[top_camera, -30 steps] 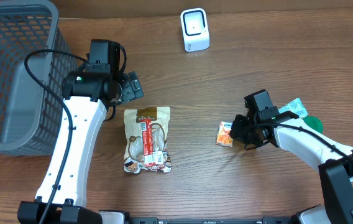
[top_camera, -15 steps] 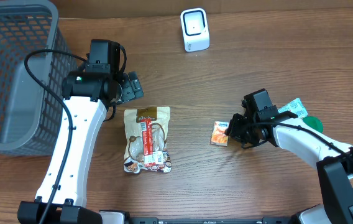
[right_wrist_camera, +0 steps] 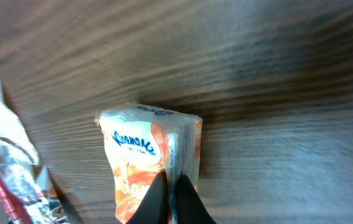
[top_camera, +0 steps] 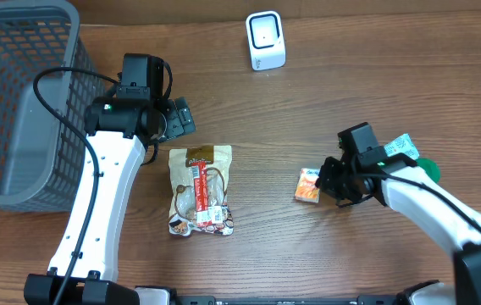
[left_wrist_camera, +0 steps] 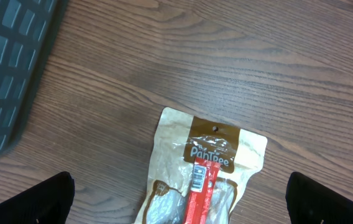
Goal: Scan the item barcode
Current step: 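Lift the Kleenex pack and carry it to the scanner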
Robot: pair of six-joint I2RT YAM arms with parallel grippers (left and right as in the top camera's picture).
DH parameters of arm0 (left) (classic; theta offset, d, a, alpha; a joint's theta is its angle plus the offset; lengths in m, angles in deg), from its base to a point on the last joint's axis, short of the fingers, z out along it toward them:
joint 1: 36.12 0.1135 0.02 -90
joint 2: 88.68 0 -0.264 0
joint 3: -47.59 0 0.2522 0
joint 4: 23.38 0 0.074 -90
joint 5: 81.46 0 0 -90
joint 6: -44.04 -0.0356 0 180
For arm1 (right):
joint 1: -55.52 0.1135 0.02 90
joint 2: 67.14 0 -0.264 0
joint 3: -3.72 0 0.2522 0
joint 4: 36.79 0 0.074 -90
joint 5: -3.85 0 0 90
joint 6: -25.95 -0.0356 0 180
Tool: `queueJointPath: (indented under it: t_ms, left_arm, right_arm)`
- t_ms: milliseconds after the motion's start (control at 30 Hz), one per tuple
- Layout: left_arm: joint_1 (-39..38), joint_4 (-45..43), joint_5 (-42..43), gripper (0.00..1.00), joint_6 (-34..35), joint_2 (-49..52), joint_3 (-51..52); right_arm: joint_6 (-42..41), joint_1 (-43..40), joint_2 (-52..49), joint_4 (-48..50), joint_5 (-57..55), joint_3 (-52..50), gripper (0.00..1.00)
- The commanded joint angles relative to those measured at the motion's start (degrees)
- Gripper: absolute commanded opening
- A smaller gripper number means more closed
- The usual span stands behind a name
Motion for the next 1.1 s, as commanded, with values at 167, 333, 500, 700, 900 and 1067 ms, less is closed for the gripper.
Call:
queueJointPath:
  t_ms: [167, 333, 500, 700, 900, 1067]
  left_arm:
    - [0.0, 0.0, -0.92, 1.0, -0.83, -0.28, -0.48]
    - [0.0, 0.0, -0.94, 1.0, -0.85, -0.28, -0.48]
    - [0.0, 0.0, -0.92, 1.0, -0.85, -0.28, -0.48]
    - [0.0, 0.0, -0.92, 1.0, -0.85, -0.28, -0.48]
    - [0.0, 0.0, -0.94, 1.0, -0.85, -0.28, -0.48]
    - [0.0, 0.02, -0.94, 1.0, -0.85, -0.28, -0.48]
  right_arm:
    - [-0.2, 0.0, 5.53, -0.17, -4.2, 0.28, 0.04]
    - [1.09, 0.0, 5.53, 0.13, -5.79, 0.28, 0.04]
    - [1.75, 0.0, 5.53, 0.44, -6.58, 0.98, 0.04]
    - [5.79, 0.0, 5.53, -3.82, -8.76, 5.77, 0.04]
    - [10.69, 0.0, 5.53, -9.33, -10.01, 14.01, 0.04]
    - [13.92, 0.0, 5.07, -15.08, -11.5, 25.09, 0.04]
